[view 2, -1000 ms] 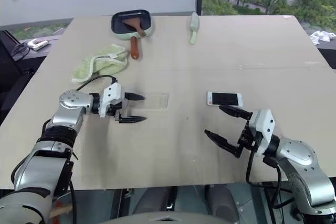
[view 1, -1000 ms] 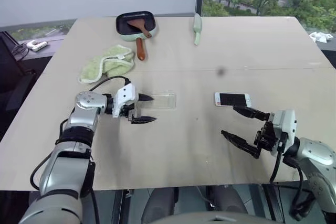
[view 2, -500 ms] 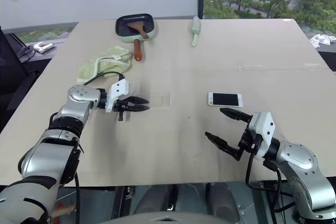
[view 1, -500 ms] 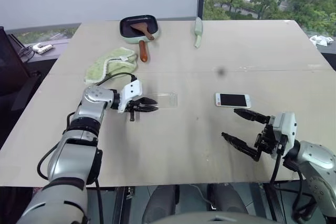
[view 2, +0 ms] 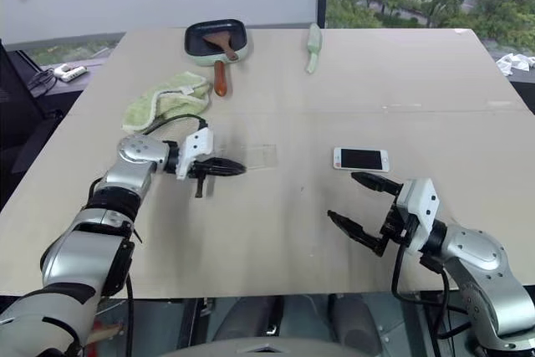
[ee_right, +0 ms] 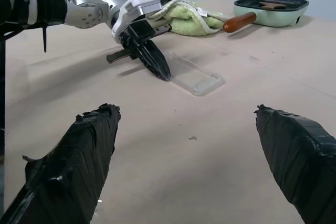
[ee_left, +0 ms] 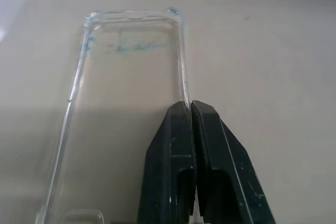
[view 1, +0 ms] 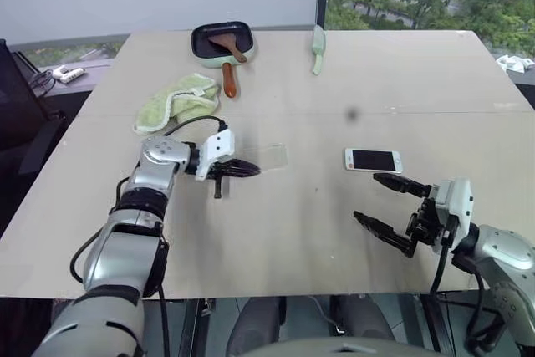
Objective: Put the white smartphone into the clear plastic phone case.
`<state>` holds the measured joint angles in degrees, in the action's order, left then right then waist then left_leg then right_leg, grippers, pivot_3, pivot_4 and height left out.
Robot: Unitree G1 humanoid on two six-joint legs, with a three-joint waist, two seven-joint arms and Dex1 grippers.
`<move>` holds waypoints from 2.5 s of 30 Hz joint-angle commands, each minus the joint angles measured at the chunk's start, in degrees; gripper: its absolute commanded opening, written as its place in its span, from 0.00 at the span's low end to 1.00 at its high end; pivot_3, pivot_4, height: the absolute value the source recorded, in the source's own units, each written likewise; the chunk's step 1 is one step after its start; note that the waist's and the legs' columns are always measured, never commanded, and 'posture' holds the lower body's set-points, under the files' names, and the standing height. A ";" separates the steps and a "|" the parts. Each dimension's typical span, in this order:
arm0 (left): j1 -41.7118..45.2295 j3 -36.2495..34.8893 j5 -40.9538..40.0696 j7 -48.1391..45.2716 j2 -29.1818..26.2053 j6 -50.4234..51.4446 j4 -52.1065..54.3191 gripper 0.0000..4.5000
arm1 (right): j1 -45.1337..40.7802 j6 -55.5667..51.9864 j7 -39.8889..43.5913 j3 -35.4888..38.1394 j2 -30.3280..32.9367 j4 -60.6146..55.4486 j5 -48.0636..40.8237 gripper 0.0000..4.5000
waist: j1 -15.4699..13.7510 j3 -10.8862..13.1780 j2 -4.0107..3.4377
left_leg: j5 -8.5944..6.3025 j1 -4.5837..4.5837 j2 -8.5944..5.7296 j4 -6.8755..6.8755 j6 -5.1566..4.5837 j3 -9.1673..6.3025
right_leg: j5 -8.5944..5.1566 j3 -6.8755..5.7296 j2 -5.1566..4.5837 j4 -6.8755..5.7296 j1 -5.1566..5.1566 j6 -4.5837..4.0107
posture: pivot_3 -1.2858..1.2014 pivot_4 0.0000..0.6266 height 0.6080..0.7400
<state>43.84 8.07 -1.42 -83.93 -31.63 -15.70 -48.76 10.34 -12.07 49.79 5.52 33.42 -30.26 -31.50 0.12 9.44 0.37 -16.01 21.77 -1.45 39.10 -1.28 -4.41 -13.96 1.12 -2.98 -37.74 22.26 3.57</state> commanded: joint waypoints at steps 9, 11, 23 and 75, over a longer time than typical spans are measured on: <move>-9.08 7.22 -3.35 1.02 7.02 14.42 28.93 0.01 | 1.33 4.58 3.35 6.19 2.18 5.06 0.28 1.00 | 0.40 0.08 0.09 | -0.01 0.38 0.00 -0.03 0.00 0.01 | 0.00 0.02 -0.01 0.00 0.43 0.00 | 0.52 0.24 1.00; -10.52 9.10 -3.26 1.38 7.52 17.32 33.53 0.01 | 1.97 5.24 4.21 7.52 3.29 6.60 0.87 1.00 | 0.49 0.09 0.08 | -0.01 0.34 0.00 -0.04 0.00 0.03 | 0.00 0.06 -0.01 -0.04 0.42 0.00 | 0.52 0.24 1.00; -13.87 12.28 -4.19 7.76 8.02 27.02 43.58 0.49 | -9.13 -1.50 -1.18 6.32 6.11 16.74 6.75 1.00 | 0.66 0.11 0.06 | 0.00 0.21 0.02 -0.14 0.00 0.20 | 0.00 0.26 0.01 -0.06 0.41 -0.01 | 0.52 0.24 1.00; -21.21 -8.89 -20.38 24.12 -14.20 41.15 67.47 1.00 | -55.11 22.24 32.43 -11.15 5.33 84.99 29.25 0.67 | 1.21 0.55 0.05 | 0.17 0.28 0.05 -0.80 0.34 0.70 | 0.02 0.57 -0.16 0.14 0.92 -0.04 | 0.52 0.24 1.00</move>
<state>22.25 -0.09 -21.45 -60.12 -45.73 25.77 17.36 -46.03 11.19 81.49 -5.70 37.94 55.37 -2.54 1.33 9.98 0.42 -15.84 22.05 -1.39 38.31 -0.94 -3.71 -13.94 1.69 -3.14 -37.60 23.18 3.53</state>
